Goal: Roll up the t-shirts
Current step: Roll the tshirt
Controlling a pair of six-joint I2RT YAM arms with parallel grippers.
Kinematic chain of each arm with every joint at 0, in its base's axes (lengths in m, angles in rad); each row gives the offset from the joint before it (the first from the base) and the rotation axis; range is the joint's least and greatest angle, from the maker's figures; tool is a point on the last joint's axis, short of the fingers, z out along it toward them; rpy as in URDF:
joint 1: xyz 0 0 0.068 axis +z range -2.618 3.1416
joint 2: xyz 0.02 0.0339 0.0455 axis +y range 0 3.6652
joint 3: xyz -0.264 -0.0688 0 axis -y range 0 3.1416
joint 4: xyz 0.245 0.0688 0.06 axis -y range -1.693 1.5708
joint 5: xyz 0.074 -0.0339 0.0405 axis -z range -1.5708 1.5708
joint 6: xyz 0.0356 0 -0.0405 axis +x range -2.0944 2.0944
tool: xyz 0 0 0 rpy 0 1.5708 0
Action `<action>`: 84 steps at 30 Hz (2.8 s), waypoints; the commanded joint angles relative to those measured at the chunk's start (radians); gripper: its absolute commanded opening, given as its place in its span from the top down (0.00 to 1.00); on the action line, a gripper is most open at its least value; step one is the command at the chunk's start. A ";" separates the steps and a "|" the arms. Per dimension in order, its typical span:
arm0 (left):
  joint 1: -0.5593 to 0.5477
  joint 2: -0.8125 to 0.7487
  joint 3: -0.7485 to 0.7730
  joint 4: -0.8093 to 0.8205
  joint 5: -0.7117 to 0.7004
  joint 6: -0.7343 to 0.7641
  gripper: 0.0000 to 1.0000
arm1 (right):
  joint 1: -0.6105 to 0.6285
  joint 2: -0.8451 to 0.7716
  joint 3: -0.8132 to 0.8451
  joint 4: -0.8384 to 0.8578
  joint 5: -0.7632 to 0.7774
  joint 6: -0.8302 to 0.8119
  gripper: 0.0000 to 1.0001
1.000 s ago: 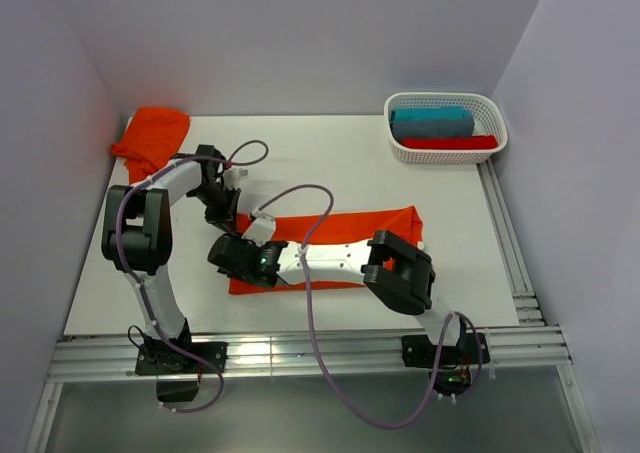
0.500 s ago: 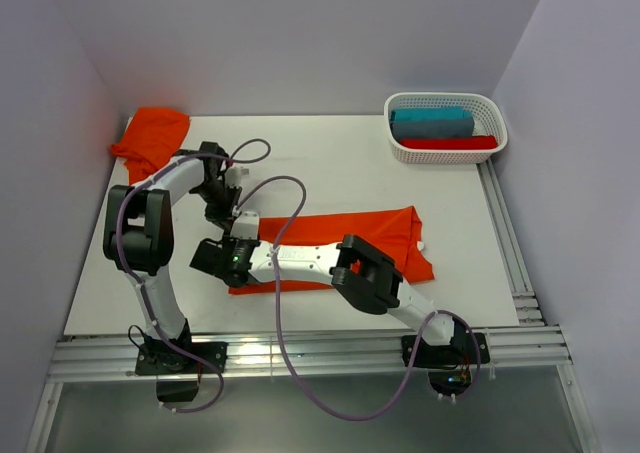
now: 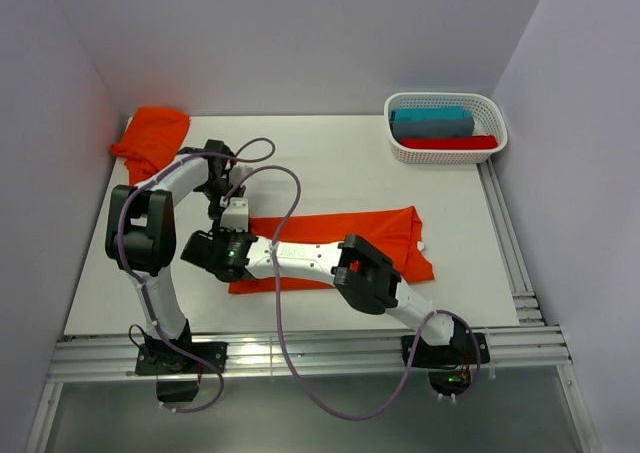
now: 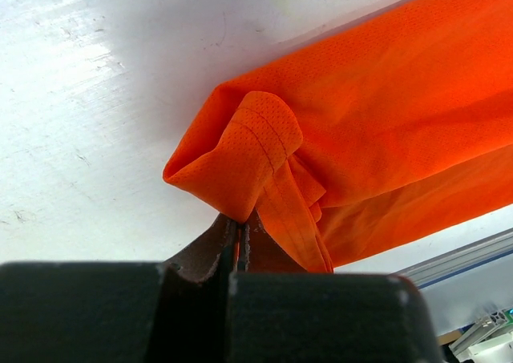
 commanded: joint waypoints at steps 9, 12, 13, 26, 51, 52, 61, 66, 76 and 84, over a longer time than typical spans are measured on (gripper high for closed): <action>-0.022 -0.015 0.028 -0.018 -0.005 -0.013 1.00 | 0.002 0.094 0.113 0.013 0.089 -0.083 0.51; -0.023 -0.015 0.028 -0.019 -0.008 -0.013 1.00 | -0.002 0.120 0.150 0.001 0.083 -0.093 0.51; -0.025 -0.015 0.028 -0.019 -0.011 -0.013 1.00 | -0.004 0.125 0.160 -0.020 0.085 -0.090 0.51; -0.026 -0.003 0.038 -0.027 -0.024 -0.013 1.00 | -0.008 0.179 0.202 -0.119 0.052 -0.050 0.52; -0.031 0.034 0.124 -0.036 0.001 -0.004 0.78 | -0.085 -0.126 -0.339 0.382 -0.266 0.004 0.90; -0.031 0.031 0.130 -0.036 0.018 0.002 0.76 | -0.094 -0.148 -0.423 0.471 -0.290 0.016 0.90; -0.020 -0.024 0.212 -0.085 0.125 0.051 0.44 | -0.172 -0.289 -0.807 0.983 -0.552 0.173 0.91; 0.034 -0.077 0.144 -0.085 0.221 0.096 0.45 | -0.200 -0.292 -0.918 1.217 -0.633 0.278 0.92; 0.106 -0.089 -0.057 -0.010 0.341 0.203 0.49 | -0.232 -0.237 -1.107 1.595 -0.701 0.458 0.92; 0.106 -0.006 -0.141 0.089 0.369 0.166 0.50 | -0.239 -0.203 -1.139 1.708 -0.712 0.522 0.92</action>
